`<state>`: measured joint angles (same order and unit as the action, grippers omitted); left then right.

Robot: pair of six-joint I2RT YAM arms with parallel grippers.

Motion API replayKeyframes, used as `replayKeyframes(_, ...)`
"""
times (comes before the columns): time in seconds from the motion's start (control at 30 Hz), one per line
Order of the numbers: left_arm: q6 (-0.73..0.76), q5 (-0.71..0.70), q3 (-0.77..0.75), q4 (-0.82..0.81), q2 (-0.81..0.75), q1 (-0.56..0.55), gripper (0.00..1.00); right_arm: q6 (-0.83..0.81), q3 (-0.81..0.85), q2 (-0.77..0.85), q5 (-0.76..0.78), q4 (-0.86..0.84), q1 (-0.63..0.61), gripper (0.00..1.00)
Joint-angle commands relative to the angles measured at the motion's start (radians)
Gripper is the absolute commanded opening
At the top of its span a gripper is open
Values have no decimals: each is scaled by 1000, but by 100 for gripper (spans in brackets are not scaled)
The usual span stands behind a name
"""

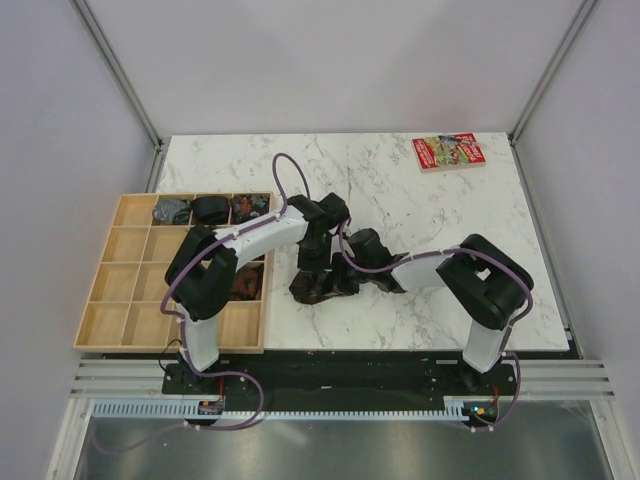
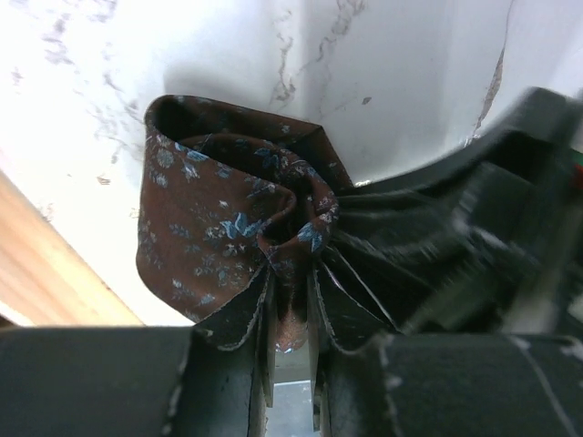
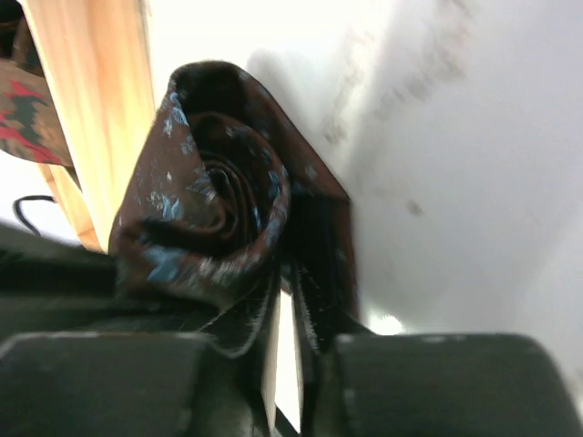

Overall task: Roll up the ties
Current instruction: Roll the tie at the center of the board.

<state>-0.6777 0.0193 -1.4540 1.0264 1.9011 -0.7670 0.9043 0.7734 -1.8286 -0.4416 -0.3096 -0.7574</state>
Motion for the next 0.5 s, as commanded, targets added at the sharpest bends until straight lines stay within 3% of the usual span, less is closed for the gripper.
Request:
replayKeyframes(0.0, -46, 24, 34, -64, 53, -29, 22, -93, -19, 118, 33, 98, -5, 22)
replayKeyframes(0.17, -45, 34, 30, -71, 58, -29, 25, -117, -77, 248, 70, 196, -5, 30)
replayKeyframes(0.23, -39, 34, 30, -80, 41, -32, 31, -127, -95, 313, 86, 242, -5, 32)
replayKeyframes(0.3, -39, 12, 35, -84, 17, -44, 47, -143, -118, 353, 124, 277, 0, 34)
replayKeyframes(0.47, -40, 8, 37, -89, -33, -43, 58, -177, -143, 466, 170, 383, 27, 38)
